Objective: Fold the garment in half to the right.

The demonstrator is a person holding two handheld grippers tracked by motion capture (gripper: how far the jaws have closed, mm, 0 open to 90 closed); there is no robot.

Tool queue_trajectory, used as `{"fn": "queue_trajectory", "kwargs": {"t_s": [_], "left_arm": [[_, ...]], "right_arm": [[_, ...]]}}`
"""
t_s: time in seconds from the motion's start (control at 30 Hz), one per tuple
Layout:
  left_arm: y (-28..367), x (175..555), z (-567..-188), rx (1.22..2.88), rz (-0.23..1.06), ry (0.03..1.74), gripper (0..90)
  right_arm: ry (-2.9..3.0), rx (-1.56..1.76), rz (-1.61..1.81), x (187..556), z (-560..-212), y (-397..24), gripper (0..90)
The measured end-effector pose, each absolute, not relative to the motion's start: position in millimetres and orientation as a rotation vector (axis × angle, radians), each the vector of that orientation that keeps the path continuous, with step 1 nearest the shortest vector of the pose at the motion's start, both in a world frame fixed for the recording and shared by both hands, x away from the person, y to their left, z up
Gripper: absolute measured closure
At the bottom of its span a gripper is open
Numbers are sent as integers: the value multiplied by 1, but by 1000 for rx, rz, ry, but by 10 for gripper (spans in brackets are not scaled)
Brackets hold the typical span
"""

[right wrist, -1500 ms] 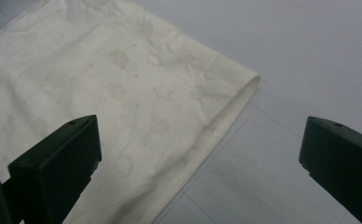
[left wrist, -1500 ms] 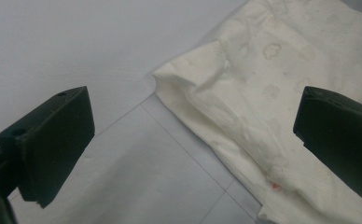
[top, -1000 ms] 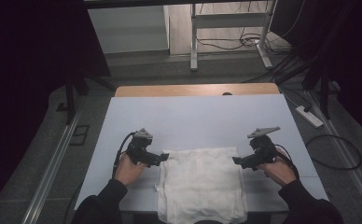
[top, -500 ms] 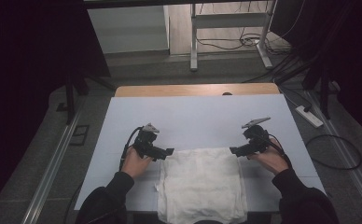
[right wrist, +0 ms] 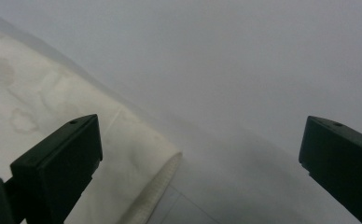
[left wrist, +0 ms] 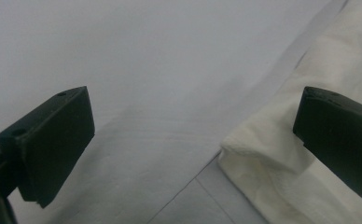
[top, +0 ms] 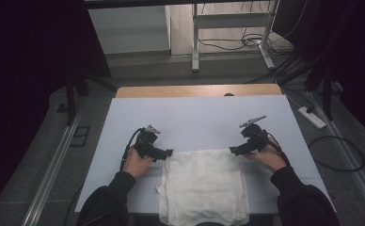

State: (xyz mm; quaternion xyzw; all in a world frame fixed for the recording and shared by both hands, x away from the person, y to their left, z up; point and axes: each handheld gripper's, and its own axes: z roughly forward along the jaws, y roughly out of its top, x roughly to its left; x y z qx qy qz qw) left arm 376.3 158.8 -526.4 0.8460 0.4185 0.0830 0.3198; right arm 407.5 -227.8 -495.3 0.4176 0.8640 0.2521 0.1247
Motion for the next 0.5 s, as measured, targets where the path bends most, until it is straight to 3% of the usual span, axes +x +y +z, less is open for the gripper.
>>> {"fn": "queue_trajectory", "kwargs": {"t_s": [0.23,0.5], "left_arm": [[153,377,-538,2328,285,1101,0],[152,377,-539,2327,272,1107,0]], "right_arm": [[2530,1212,635,412,-511,-228,8],[2550,1214,642,412,-516,-230,23]]}}
